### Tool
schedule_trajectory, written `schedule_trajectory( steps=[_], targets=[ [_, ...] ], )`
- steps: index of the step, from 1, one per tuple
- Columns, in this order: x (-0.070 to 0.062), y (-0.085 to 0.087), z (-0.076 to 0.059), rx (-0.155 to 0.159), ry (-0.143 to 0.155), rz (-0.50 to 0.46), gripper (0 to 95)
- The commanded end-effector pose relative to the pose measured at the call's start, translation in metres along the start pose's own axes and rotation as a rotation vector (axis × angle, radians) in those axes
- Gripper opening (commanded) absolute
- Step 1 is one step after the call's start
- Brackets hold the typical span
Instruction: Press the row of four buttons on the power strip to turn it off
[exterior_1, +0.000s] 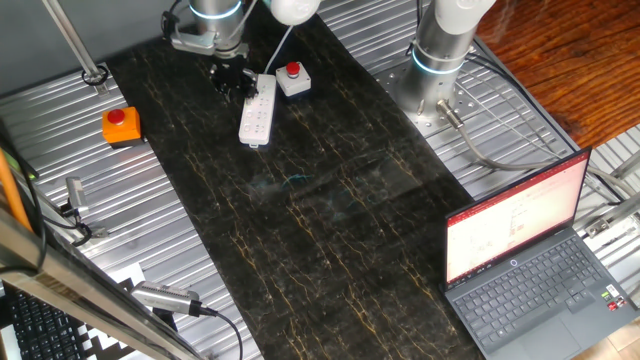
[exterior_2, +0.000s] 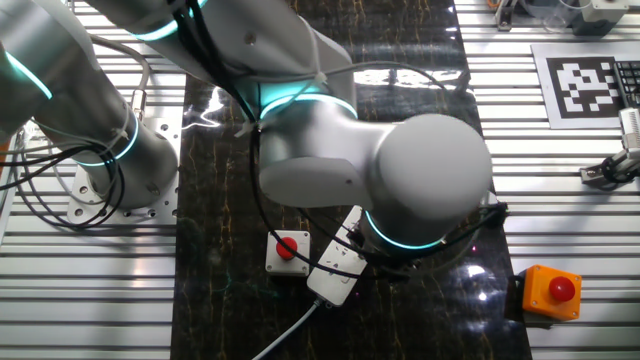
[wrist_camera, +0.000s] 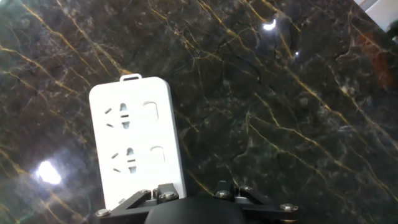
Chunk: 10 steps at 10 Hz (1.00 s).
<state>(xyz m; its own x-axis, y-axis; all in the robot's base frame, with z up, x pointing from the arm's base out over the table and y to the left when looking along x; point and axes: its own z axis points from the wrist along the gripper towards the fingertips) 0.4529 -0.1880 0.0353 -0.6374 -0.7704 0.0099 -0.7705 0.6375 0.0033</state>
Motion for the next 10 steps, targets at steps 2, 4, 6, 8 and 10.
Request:
schedule_trajectory(
  steps=[2, 4, 6, 8, 10],
  targets=[
    [0.0004, 0.0004, -0.0028, -0.003, 0.003, -0.004, 38.0],
    [0.0013, 0.0013, -0.0026, 0.000, 0.006, -0.005, 38.0],
    [0.0018, 0.0020, -0.0016, 0.004, 0.010, -0.008, 38.0],
    [0.0027, 0.0029, 0.0003, 0.007, 0.012, -0.007, 38.0],
    [0.0027, 0.0019, 0.0062, 0.010, 0.009, -0.012, 38.0]
  ],
)
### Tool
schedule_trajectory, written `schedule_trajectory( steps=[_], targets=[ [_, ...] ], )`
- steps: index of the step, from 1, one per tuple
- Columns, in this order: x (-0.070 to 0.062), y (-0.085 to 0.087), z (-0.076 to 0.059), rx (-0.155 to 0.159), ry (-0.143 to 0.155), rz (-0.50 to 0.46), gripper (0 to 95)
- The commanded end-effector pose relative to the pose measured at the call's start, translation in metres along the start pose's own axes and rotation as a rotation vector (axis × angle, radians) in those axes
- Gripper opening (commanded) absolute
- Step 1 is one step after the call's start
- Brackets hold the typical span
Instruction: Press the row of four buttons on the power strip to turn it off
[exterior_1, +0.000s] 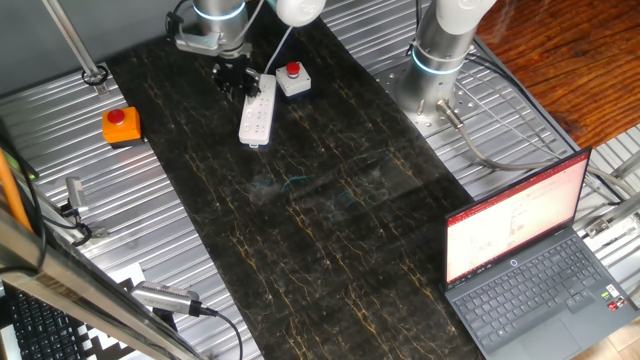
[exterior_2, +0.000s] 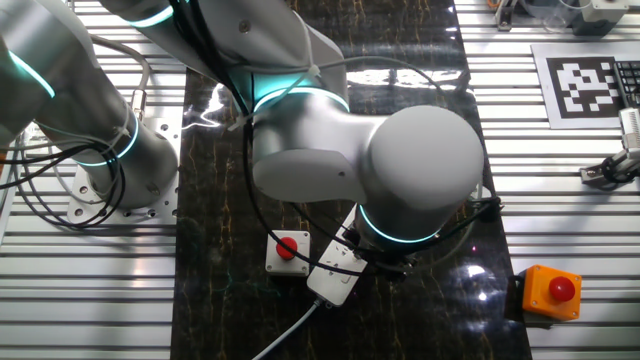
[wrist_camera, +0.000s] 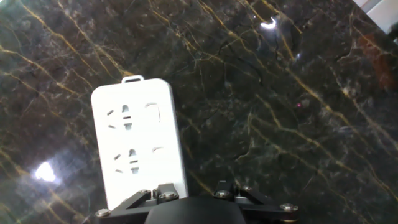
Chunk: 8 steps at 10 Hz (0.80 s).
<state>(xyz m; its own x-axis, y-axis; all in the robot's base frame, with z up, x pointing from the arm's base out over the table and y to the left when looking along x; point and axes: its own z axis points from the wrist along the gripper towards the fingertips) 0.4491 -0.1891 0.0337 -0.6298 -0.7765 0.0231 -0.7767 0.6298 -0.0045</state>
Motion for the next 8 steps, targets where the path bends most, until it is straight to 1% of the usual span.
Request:
schedule_trajectory(
  steps=[1, 4, 5, 6, 8],
  targets=[
    [-0.0006, -0.0005, 0.0060, 0.004, -0.001, -0.002, 38.0],
    [-0.0005, -0.0008, 0.0077, 0.006, 0.005, -0.010, 38.0],
    [-0.0004, -0.0010, 0.0099, 0.005, 0.003, -0.013, 38.0],
    [-0.0004, -0.0014, 0.0134, 0.007, -0.006, -0.012, 38.0],
    [-0.0003, -0.0010, 0.0092, 0.001, 0.003, -0.014, 38.0]
  ],
)
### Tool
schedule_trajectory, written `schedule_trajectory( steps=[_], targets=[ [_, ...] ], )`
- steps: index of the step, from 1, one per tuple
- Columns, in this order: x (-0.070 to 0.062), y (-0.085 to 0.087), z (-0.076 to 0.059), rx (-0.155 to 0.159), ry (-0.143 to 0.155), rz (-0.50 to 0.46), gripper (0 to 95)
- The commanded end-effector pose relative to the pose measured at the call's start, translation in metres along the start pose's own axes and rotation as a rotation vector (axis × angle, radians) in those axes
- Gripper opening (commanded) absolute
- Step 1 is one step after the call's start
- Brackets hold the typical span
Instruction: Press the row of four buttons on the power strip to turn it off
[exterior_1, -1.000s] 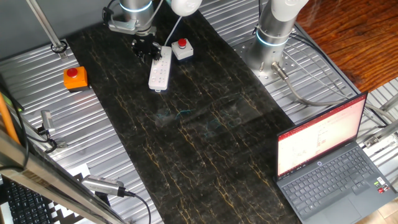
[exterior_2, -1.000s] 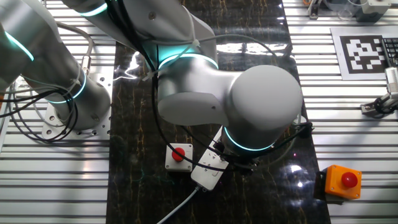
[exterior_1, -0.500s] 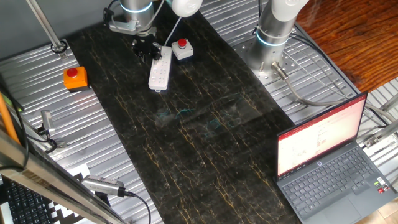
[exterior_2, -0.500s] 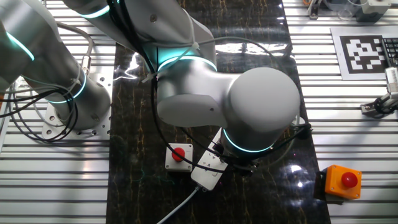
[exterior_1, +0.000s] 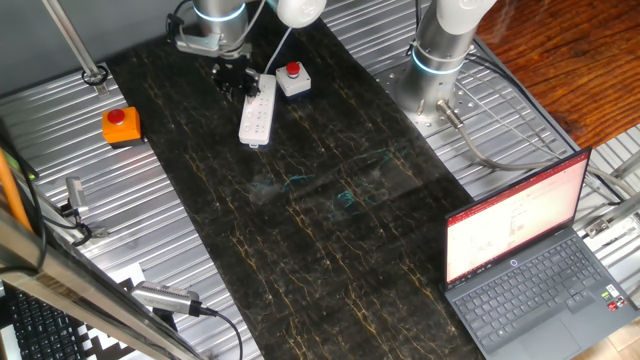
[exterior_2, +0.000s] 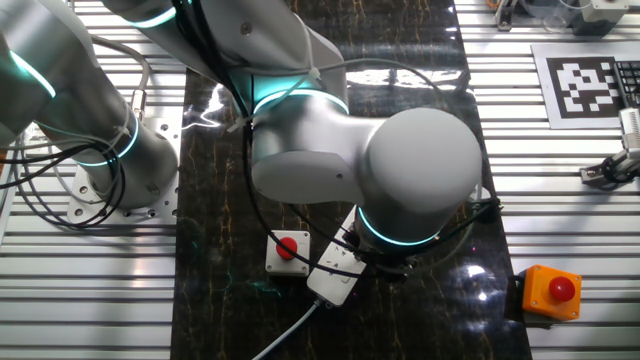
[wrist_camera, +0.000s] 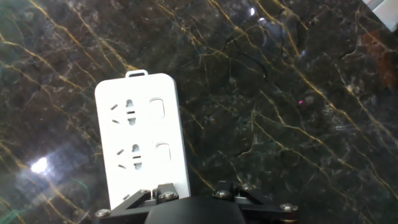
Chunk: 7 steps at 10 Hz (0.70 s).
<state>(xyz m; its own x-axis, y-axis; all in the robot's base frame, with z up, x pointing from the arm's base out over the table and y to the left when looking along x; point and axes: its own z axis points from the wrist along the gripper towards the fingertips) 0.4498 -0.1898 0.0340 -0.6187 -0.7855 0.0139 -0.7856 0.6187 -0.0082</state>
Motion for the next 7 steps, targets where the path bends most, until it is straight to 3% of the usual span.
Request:
schedule_trajectory(
  steps=[1, 3, 7],
  targets=[
    [-0.0003, 0.0010, 0.0026, -0.002, 0.014, -0.001, 38.0],
    [0.0002, 0.0022, -0.0053, -0.002, 0.020, 0.000, 38.0],
    [0.0011, 0.0021, -0.0054, -0.003, 0.012, -0.003, 38.0]
  ],
)
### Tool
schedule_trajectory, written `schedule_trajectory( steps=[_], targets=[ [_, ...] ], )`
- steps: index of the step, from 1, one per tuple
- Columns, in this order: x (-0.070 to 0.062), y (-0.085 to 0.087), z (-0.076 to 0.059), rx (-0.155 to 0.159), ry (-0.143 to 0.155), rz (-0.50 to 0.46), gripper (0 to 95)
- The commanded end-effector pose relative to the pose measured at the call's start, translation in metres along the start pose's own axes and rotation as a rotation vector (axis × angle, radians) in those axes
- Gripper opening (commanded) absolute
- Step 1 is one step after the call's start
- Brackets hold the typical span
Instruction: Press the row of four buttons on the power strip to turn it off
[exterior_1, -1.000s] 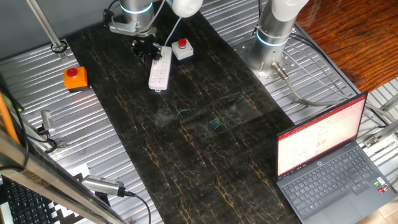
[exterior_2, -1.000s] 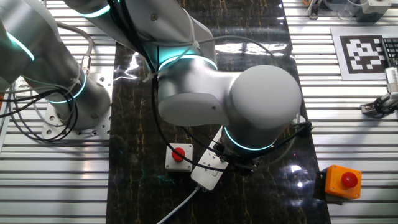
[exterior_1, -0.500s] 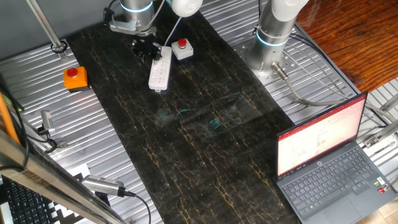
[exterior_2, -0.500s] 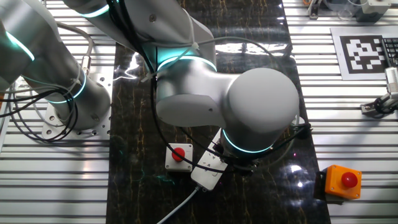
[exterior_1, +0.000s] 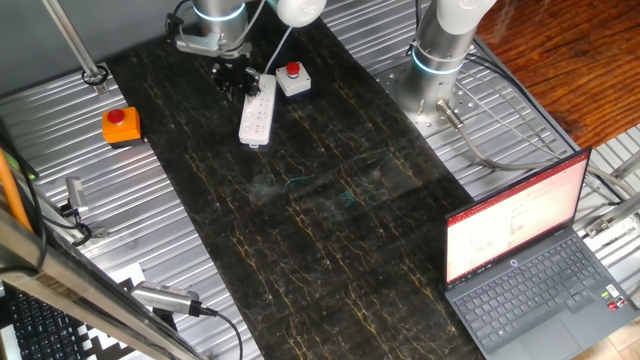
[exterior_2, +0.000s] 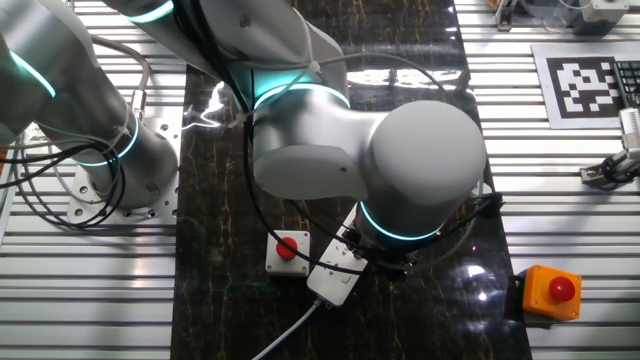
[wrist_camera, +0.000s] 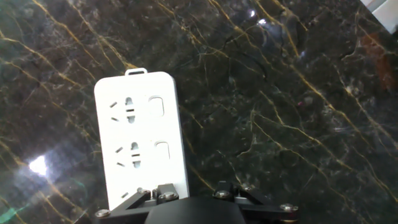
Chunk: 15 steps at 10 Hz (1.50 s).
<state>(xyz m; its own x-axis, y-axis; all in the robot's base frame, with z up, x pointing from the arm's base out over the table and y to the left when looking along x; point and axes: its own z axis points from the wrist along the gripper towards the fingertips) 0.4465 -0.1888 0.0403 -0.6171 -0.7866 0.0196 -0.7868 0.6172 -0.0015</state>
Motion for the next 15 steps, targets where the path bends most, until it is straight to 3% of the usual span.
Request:
schedule_trajectory(
  steps=[1, 4, 6, 7, 8, 9, 15],
  targets=[
    [0.000, -0.001, 0.003, 0.006, 0.007, -0.001, 38.0],
    [0.000, -0.004, 0.016, 0.006, 0.000, 0.004, 38.0],
    [0.000, -0.002, 0.005, -0.011, 0.014, 0.010, 38.0],
    [-0.001, 0.000, -0.008, -0.019, 0.022, 0.014, 38.0],
    [-0.005, -0.002, -0.019, -0.015, 0.026, 0.005, 38.0],
    [-0.010, -0.004, -0.020, -0.016, 0.018, 0.005, 38.0],
    [-0.042, -0.004, -0.010, -0.008, 0.015, 0.028, 38.0]
  ],
)
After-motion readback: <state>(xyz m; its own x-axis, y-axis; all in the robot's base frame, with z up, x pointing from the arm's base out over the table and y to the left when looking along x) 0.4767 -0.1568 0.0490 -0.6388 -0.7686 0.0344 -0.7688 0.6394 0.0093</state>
